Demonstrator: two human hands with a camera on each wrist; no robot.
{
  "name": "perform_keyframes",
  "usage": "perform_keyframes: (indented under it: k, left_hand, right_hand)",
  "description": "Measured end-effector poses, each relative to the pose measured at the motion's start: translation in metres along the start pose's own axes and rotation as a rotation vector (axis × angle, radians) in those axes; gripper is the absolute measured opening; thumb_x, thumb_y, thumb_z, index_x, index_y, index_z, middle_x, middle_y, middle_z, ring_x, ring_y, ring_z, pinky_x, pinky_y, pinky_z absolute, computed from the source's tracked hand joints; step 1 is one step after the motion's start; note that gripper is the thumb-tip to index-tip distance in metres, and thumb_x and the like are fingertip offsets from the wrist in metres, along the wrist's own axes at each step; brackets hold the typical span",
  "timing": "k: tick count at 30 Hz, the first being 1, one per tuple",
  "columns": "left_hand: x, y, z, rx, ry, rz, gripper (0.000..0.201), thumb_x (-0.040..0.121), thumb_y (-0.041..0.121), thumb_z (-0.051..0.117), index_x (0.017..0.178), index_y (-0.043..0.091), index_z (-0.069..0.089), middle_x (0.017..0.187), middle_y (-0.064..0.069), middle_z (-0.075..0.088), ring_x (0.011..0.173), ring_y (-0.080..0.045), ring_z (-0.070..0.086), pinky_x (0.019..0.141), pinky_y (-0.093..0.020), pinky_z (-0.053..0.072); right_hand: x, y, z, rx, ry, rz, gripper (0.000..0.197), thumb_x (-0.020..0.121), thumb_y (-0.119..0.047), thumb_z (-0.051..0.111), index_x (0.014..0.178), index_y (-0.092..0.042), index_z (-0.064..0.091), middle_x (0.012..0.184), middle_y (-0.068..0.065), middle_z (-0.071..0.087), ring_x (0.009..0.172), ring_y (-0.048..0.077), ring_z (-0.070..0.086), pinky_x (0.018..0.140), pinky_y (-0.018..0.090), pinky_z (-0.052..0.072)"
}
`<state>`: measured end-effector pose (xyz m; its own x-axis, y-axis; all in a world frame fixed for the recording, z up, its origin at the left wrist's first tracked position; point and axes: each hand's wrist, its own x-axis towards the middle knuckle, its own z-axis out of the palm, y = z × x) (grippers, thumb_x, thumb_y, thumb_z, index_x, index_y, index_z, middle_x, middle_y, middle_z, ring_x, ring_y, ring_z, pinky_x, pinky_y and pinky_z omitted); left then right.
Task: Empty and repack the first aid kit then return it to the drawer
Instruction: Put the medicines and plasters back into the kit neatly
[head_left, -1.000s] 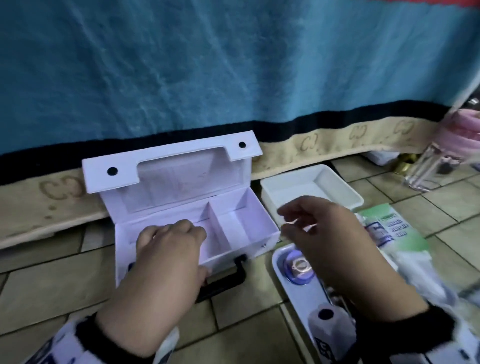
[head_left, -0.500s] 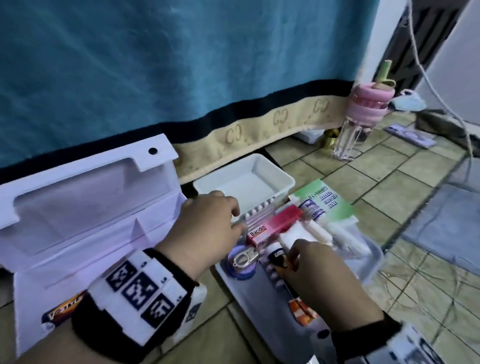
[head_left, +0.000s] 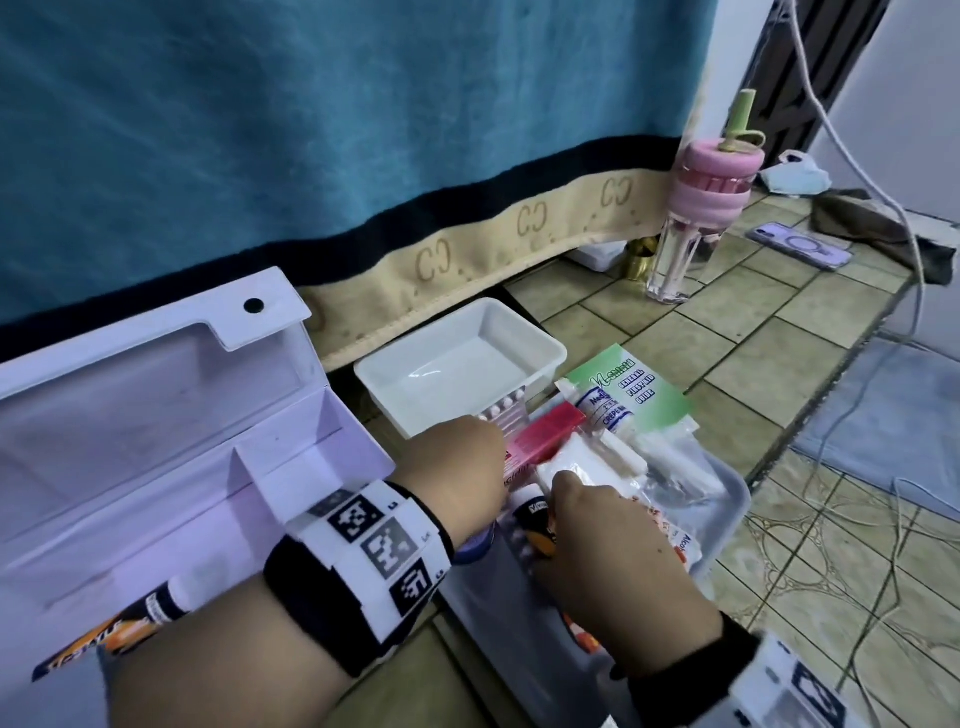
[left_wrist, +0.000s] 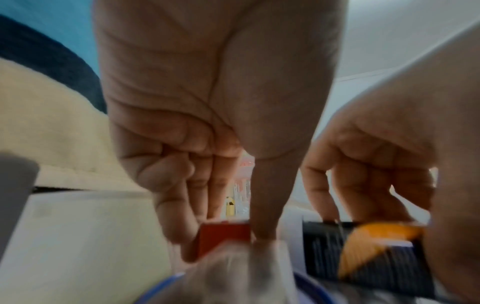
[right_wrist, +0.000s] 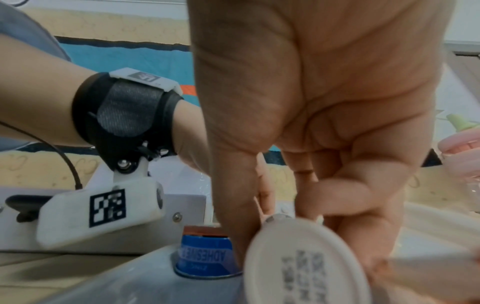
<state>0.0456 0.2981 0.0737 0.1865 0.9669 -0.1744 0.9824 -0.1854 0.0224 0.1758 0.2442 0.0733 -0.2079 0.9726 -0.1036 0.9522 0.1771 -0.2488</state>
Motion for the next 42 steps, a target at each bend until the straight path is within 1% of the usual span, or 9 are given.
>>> perform_keyframes:
  k: [3,9,15,21,26,30,36,38,42]
  left_hand:
    - [-0.002,0.004,0.0,-0.003,0.034,-0.01,0.018,0.086,0.021,0.062,0.103,0.013,0.063,0.102,-0.006,0.063,0.093,-0.025,0.063,0.065,-0.026,0.039]
    - [-0.017,0.0,-0.019,-0.112,0.181,-0.033,0.034,0.083,0.043,0.055,0.101,0.014,0.058,0.098,-0.005,0.059,0.091,-0.024,0.057,0.068,-0.028,0.037]
    - [-0.044,-0.019,-0.031,-0.24,0.271,-0.117,0.022,0.076,0.038,0.058,0.088,0.02,0.061,0.086,0.002,0.063,0.08,-0.018,0.057,0.063,-0.029,0.044]
    - [-0.103,-0.059,-0.048,-0.5,0.369,-0.293,0.018,0.061,0.04,0.066,0.076,0.029,0.067,0.071,0.009,0.067,0.065,-0.007,0.06,0.065,-0.033,0.052]
    - [-0.163,-0.113,-0.051,-0.592,0.431,-0.492,0.019,0.058,0.032,0.081,0.062,0.038,0.063,0.076,0.038,0.059,0.071,0.004,0.06,0.057,-0.024,0.049]
    - [-0.202,-0.152,-0.043,-0.594,0.465,-0.61,0.046,0.06,0.017,0.085,0.082,0.05,0.062,0.068,0.025,0.065,0.057,-0.004,0.062,0.062,-0.032,0.054]
    - [-0.23,-0.178,-0.02,-0.534,0.455,-0.745,0.038,0.061,0.015,0.083,0.059,0.042,0.057,0.069,0.024,0.065,0.065,-0.003,0.063,0.064,-0.028,0.052]
    - [-0.229,-0.18,-0.014,-0.505,0.418,-0.741,0.028,0.064,0.018,0.08,0.067,0.039,0.062,0.067,0.008,0.068,0.065,-0.008,0.064,0.07,-0.033,0.053]
    - [-0.216,-0.185,-0.001,-0.321,0.366,-0.704,0.02,0.077,0.027,0.069,0.097,0.024,0.069,0.092,0.006,0.066,0.086,-0.012,0.062,0.074,-0.028,0.048]
  right_hand:
    - [0.001,0.004,0.002,0.021,-0.014,0.014,0.035,0.08,-0.041,0.061,0.091,-0.022,0.033,0.082,-0.001,0.042,0.085,0.024,0.055,0.048,0.024,0.024]
    - [0.004,0.015,-0.003,0.189,-0.061,0.06,0.044,0.064,-0.041,0.067,0.101,-0.029,0.047,0.088,-0.003,0.066,0.083,0.02,0.063,0.065,0.028,0.05]
    - [0.002,0.016,-0.019,0.362,-0.144,0.055,0.055,0.058,-0.032,0.069,0.108,-0.038,0.046,0.081,-0.007,0.069,0.072,0.009,0.065,0.069,0.033,0.056]
    - [-0.012,-0.014,-0.044,0.685,-0.25,-0.172,0.089,0.066,-0.012,0.068,0.122,-0.07,0.028,0.082,-0.008,0.068,0.064,0.009,0.067,0.073,0.035,0.058]
    - [-0.009,-0.064,-0.042,1.05,-0.442,-0.365,0.062,0.068,0.004,0.066,0.108,-0.042,0.057,0.083,0.009,0.063,0.062,0.023,0.059,0.066,0.039,0.052]
    - [0.001,-0.106,-0.024,1.195,-0.384,-0.34,0.044,0.066,0.002,0.078,0.097,-0.022,0.057,0.085,0.009,0.066,0.06,0.028,0.064,0.059,0.034,0.054]
    - [0.008,-0.165,0.001,1.208,-0.291,-0.314,0.022,0.077,-0.015,0.074,0.09,-0.017,0.057,0.077,0.005,0.072,0.067,0.015,0.062,0.066,0.031,0.047]
    - [0.014,-0.178,0.013,1.179,-0.271,-0.279,0.02,0.075,-0.018,0.075,0.085,-0.015,0.058,0.072,0.002,0.071,0.068,0.019,0.066,0.075,0.039,0.052]
    - [0.022,-0.198,0.038,1.057,-0.289,-0.247,0.029,0.059,-0.037,0.077,0.076,-0.021,0.059,0.074,-0.003,0.067,0.082,0.026,0.068,0.083,0.05,0.053]
